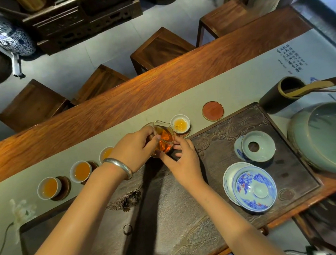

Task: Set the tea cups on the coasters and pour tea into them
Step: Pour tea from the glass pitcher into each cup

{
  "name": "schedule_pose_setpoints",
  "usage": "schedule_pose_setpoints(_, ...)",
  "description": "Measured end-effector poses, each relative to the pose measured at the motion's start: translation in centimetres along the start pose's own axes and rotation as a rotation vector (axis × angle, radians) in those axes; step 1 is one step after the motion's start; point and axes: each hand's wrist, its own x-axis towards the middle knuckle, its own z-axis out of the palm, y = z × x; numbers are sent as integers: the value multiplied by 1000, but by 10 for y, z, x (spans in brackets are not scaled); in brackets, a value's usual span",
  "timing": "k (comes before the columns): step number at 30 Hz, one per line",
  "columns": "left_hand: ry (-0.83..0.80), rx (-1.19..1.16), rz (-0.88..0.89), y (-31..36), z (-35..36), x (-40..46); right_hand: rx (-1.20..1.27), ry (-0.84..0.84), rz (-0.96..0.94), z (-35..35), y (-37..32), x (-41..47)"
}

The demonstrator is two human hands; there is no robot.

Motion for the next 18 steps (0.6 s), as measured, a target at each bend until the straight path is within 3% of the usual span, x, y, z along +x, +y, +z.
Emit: schedule_pose_setpoints(18,-1,13,10,1,-2,4,4,2,9,-1,0,2)
